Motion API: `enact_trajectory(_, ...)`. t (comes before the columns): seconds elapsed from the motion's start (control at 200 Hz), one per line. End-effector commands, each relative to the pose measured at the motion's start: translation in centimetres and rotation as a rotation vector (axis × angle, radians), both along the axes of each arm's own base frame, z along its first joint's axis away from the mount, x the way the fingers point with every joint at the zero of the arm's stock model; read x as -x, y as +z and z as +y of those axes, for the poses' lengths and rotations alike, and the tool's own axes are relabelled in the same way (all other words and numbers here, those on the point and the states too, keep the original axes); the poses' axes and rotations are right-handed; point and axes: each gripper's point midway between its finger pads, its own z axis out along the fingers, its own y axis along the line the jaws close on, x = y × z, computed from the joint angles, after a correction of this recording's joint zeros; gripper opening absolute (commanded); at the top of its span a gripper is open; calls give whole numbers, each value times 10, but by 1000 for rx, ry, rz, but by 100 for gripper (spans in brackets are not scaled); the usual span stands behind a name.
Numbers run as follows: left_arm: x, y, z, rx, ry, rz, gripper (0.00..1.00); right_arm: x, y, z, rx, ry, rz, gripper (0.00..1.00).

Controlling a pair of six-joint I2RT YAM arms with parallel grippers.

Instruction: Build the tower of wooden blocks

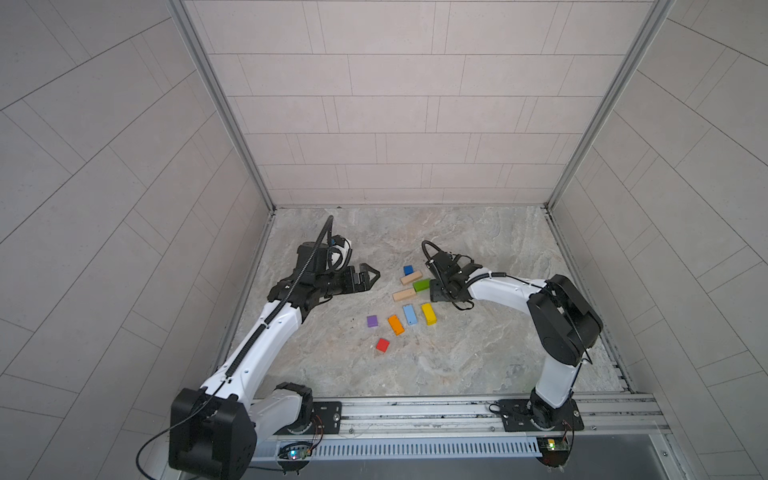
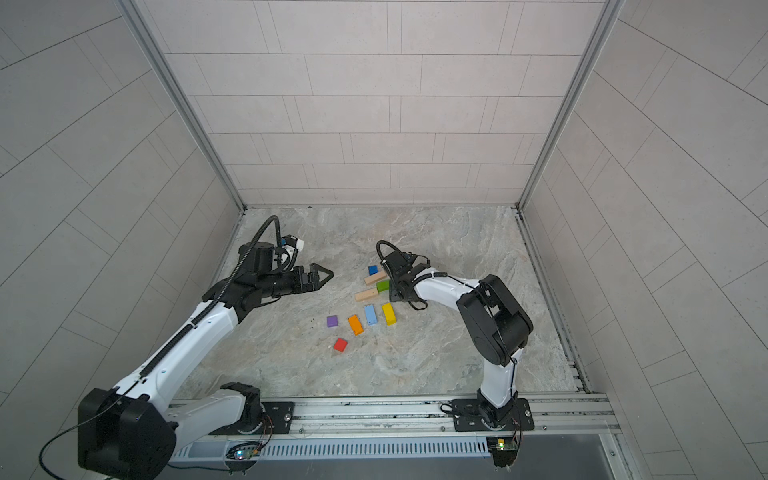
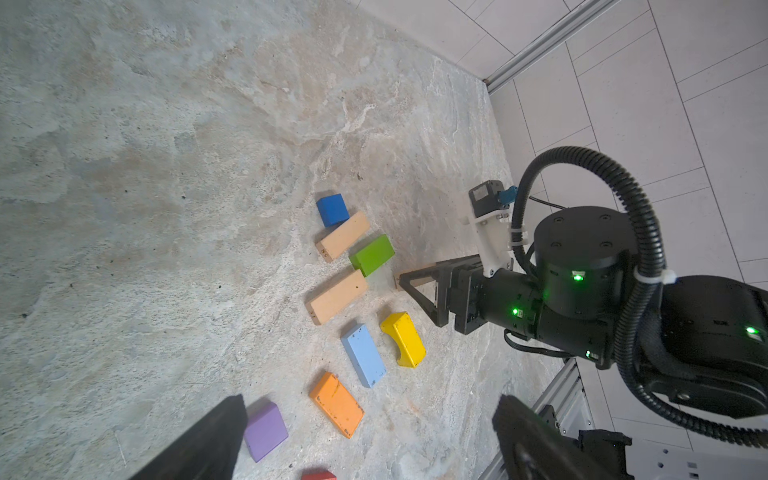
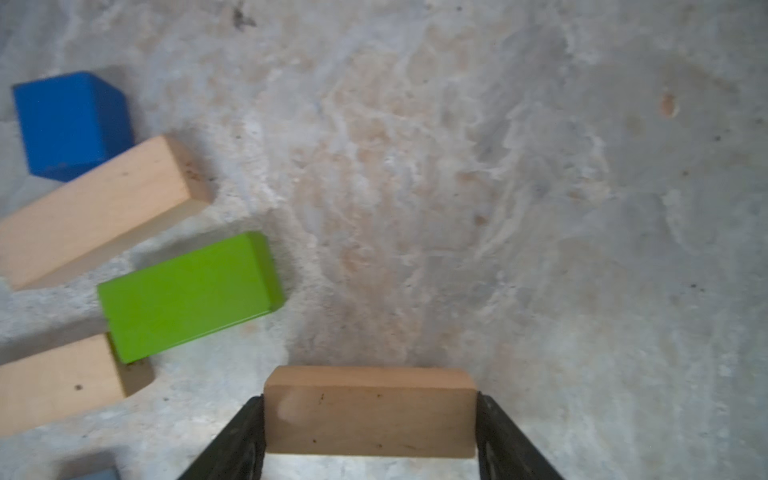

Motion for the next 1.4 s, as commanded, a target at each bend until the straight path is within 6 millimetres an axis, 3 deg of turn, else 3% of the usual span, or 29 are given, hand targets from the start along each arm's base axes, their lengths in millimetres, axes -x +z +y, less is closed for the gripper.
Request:
enact_trajectory(0.0, 0, 2, -4, 21, -13, -14, 100, 2, 6, -18, 26, 23, -3, 68)
enact_trajectory(0.29, 0, 1, -6, 33, -20, -5, 100, 5, 1, -50, 23, -1, 16, 71)
enact_trajectory(0.661, 0, 0, -5, 31, -19, -9, 100, 7, -7, -50, 5, -25, 26, 77)
enact_trajectory(0.786, 0, 1, -5, 26, -17, -13, 99, 7, -4, -51, 10, -23, 21, 84)
enact_trajectory(1.011, 1, 1, -4, 23, -19, -16, 97, 4, 10, -48, 3, -9, 6, 93)
enact_trajectory(1.191, 1, 0, -4, 17, -17, -12, 97, 6, 40, -43, -3, 35, -40, 93)
enact_trajectory(1.391, 1, 0, -3, 13, -15, -8, 97, 13, 70, -15, -28, 142, -74, 90)
